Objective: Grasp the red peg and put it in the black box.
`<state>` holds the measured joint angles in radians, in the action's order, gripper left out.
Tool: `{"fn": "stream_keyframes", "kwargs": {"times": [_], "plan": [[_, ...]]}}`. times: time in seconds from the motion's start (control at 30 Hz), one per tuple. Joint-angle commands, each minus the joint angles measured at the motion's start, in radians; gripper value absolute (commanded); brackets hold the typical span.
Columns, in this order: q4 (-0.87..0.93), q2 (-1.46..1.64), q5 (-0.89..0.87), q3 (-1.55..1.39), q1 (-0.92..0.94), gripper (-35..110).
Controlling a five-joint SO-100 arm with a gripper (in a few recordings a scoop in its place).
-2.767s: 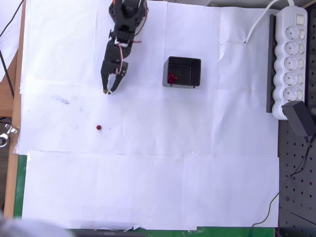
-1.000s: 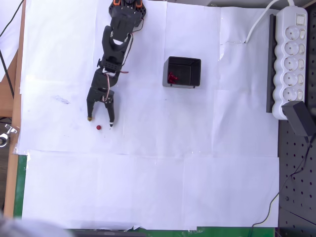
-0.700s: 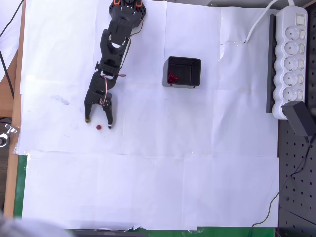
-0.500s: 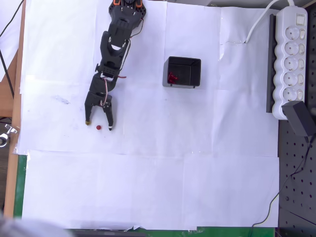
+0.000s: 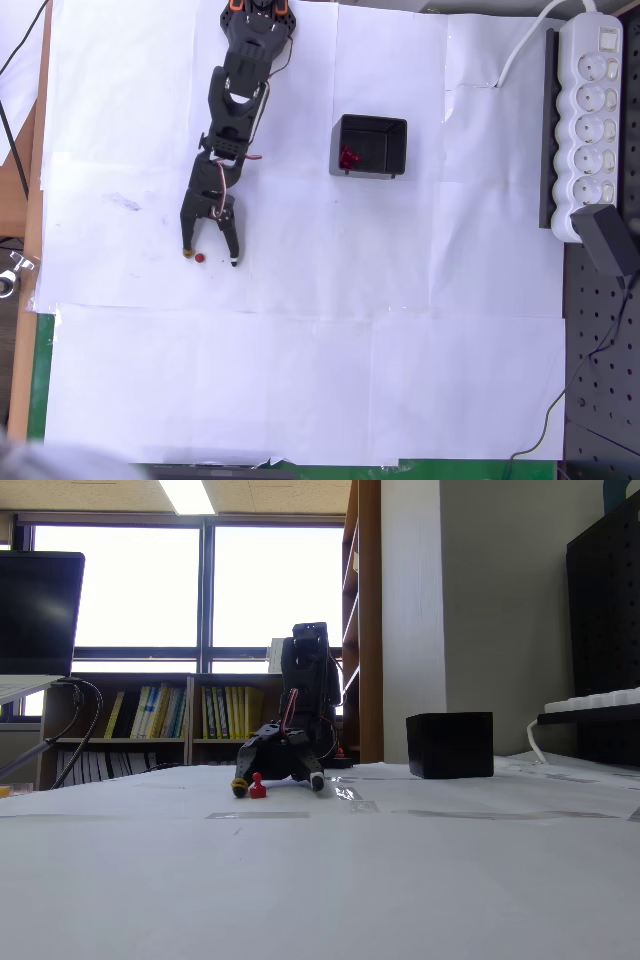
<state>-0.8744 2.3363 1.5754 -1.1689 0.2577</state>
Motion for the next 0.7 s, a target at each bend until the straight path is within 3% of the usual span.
{"fn": "stream_keyframes", "kwargs": {"times": [0.0,0.47,0.67], "plan": [[-0.003,0.0,0.014,-0.066,-0.009,36],[-0.003,0.023,0.017,-0.074,-0.005,35],[-0.003,0.015,0.018,-0.074,0.0,26]]}}
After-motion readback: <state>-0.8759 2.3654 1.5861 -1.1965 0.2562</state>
